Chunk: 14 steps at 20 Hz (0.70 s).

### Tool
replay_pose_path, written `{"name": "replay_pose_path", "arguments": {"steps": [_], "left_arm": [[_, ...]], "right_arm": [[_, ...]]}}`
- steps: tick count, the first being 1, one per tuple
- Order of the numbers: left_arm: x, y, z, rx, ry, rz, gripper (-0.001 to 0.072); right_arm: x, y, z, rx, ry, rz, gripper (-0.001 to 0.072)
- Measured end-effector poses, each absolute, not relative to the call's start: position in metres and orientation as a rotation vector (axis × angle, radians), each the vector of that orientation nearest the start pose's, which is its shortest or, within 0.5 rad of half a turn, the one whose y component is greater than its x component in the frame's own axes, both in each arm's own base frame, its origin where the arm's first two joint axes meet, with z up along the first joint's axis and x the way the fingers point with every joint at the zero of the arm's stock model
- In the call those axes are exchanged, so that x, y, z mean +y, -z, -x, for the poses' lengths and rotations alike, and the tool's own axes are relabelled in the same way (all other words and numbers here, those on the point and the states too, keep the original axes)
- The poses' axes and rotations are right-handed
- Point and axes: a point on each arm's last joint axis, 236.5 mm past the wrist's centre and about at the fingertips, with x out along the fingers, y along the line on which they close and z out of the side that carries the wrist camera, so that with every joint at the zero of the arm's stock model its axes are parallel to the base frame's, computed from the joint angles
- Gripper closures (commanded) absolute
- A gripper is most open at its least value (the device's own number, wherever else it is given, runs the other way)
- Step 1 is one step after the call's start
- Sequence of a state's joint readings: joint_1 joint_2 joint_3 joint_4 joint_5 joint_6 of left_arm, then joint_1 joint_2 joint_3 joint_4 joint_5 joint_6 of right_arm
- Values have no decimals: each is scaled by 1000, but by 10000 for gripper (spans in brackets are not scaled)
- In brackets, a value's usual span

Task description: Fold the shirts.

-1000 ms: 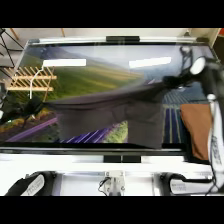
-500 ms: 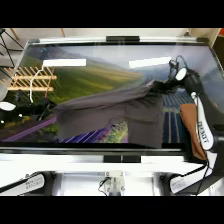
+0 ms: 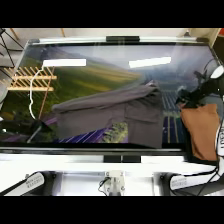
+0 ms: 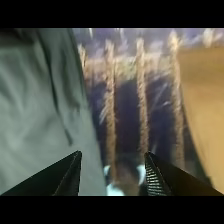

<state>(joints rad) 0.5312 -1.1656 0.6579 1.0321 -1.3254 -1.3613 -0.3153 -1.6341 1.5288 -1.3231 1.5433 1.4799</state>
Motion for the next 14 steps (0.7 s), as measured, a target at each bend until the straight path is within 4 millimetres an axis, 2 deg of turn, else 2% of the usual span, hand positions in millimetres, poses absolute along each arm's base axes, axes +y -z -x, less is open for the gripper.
{"name": "replay_pose_path", "arguments": {"steps": [2, 3, 4, 6, 7, 8, 9, 10, 14], "left_arm": [[-13, 86, -226, 1541, 54, 890, 111], [-19, 93, -224, 1536, 55, 898, 200], [-24, 96, -224, 1529, 60, 901, 246], [-34, 102, -230, 1501, 61, 911, 246], [-38, 103, -236, 1477, 60, 913, 303], [-41, 105, -240, 1459, 57, 905, 495], [-42, 109, -245, 1443, 50, 891, 636], [-46, 111, -247, 1437, 51, 883, 673], [-54, 110, -254, 1423, 58, 876, 673]], "right_arm": [[-59, 16, -383, 1595, -37, -423, 193], [-56, 16, -384, 1591, -45, -433, 193], [-55, 17, -384, 1588, -48, -436, 193], [-54, 17, -390, 1563, -47, -441, 193], [-54, 18, -392, 1556, -45, -442, 193], [-53, 18, -393, 1553, -46, -444, 193], [-53, 18, -394, 1547, -44, -443, 193], [-55, 19, -396, 1540, -38, -440, 193], [-53, 33, -387, 1573, -32, -440, 192]]}}
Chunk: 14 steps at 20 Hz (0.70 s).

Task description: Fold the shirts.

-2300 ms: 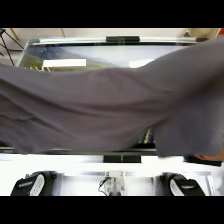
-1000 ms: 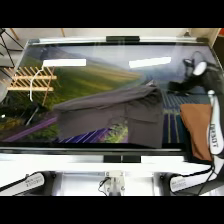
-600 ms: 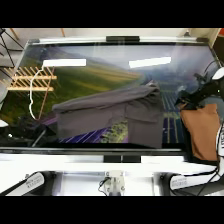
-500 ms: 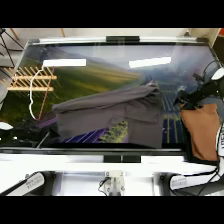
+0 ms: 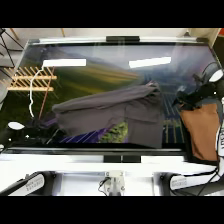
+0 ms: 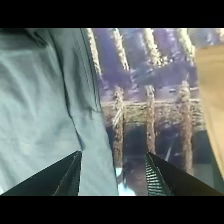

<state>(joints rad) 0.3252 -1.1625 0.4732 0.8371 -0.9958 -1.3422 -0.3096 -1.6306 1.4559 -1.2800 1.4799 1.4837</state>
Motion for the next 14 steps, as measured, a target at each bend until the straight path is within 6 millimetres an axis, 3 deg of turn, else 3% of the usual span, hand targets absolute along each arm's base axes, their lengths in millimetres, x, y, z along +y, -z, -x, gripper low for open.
{"name": "replay_pose_path", "arguments": {"steps": [3, 6, 7, 8, 10, 14], "left_arm": [[-53, 105, -262, 1404, 63, 858, 674], [-59, 96, -263, 1413, 106, 858, 674], [-60, 93, -264, 1410, 116, 858, 674], [-61, 91, -263, 1410, 124, 854, 673], [-62, 87, -264, 1405, 135, 849, 674], [-61, 76, -271, 1373, 168, 814, 679]], "right_arm": [[-33, 62, -369, 1631, -72, -443, 194], [-15, 94, -366, 1638, -99, -442, 205], [-11, 102, -366, 1640, -104, -449, 249], [-5, 106, -365, 1647, -116, -461, 401], [1, 115, -367, 1644, -120, -479, 627], [-3, 115, -384, 1565, -104, -449, 625]]}}
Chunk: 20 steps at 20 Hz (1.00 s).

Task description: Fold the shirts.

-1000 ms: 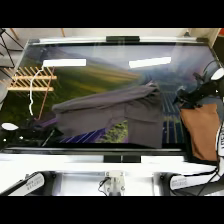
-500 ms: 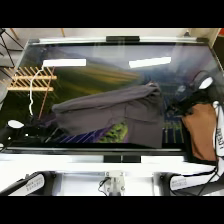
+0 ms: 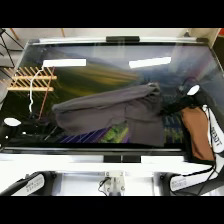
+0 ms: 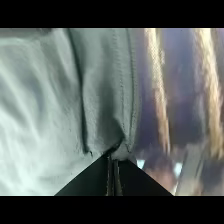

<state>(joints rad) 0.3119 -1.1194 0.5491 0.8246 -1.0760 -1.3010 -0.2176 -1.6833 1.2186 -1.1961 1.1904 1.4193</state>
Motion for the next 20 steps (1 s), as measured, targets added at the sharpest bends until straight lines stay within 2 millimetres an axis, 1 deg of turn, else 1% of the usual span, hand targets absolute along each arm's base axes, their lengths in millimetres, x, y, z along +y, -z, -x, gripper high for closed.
{"name": "replay_pose_path", "arguments": {"steps": [1, 2, 3, 4, 5, 6, 7, 8, 9, 10, 11, 12, 13, 14, 15, 16, 17, 18, 20], "left_arm": [[-59, 64, -279, 1336, 189, 784, 678], [-55, 44, -294, 1275, 212, 743, 679], [-50, 16, -311, 1194, 234, 697, 678], [-45, -26, -331, 1086, 261, 632, 677], [-39, -78, -351, 950, 276, 562, 677], [-33, -145, -366, 787, 289, 478, 675], [-28, -225, -373, 590, 291, 396, 675], [-26, -301, -367, 409, 285, 315, 676], [-26, -382, -348, 208, 267, 232, 676], [-28, -447, -320, 46, 249, 159, 676], [-31, -499, -287, -91, 222, 104, 676], [-36, -543, -250, -211, 196, 76, 676], [-40, -570, -217, -290, 174, 58, 675], [-45, -588, -189, -344, 154, 45, 676], [-48, -595, -168, -368, 137, 34, 675], [-51, -597, -151, -373, 120, 29, 675], [-53, -595, -138, -365, 108, 29, 675], [-54, -591, -132, -343, 101, 32, 675], [-54, -571, -130, -258, 86, 39, 675]], "right_arm": [[-11, 107, -394, 1514, -96, -402, 625], [-19, 88, -403, 1463, -96, -358, 625], [-19, 54, -420, 1366, -114, -334, 625], [-17, 18, -434, 1276, -135, -309, 625], [-19, -29, -445, 1172, -148, -261, 625], [-25, -87, -460, 1015, -141, -208, 625], [-28, -155, -466, 850, -132, -152, 625], [-28, -226, -462, 675, -121, -98, 625], [-28, -294, -450, 502, -101, -50, 625], [-29, -367, -426, 309, -68, 0, 625], [-28, -421, -396, 165, -40, 39, 625], [-24, -462, -364, 53, -20, 69, 625], [-20, -497, -327, -49, 0, 99, 625], [-15, -520, -296, -118, 14, 121, 625], [-11, -541, -263, -187, 33, 144, 625], [-9, -553, -235, -229, 51, 164, 625], [-8, -556, -217, -240, 68, 183, 625], [-9, -553, -204, -226, 88, 201, 624], [-13, -544, -185, -186, 122, 226, 625]]}}
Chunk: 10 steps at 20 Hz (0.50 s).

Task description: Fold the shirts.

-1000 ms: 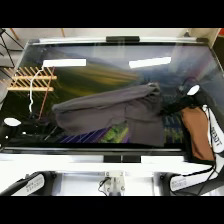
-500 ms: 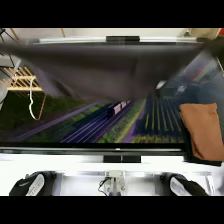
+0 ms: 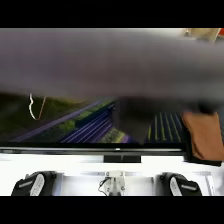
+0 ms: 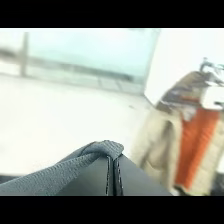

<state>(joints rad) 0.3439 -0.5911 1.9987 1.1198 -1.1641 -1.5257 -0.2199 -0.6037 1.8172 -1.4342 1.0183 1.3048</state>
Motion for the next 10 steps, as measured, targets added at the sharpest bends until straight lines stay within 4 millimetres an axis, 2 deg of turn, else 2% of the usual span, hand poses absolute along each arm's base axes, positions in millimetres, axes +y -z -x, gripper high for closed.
{"name": "replay_pose_path", "arguments": {"steps": [2, 5, 6, 8, 10], "left_arm": [[-51, -549, -136, -170, 76, 50, 675], [-36, -508, -165, -18, 47, 83, 675], [-30, -489, -181, 47, 43, 102, 675], [-14, -434, -224, 220, 35, 142, 676], [2, -363, -272, 420, 39, 190, 676]], "right_arm": [[-18, -527, -185, -107, 136, 235, 625], [-27, -488, -213, 64, 128, 225, 625], [-30, -467, -232, 156, 114, 214, 625], [-33, -420, -276, 328, 61, 177, 625], [-35, -365, -330, 495, 5, 127, 625]]}}
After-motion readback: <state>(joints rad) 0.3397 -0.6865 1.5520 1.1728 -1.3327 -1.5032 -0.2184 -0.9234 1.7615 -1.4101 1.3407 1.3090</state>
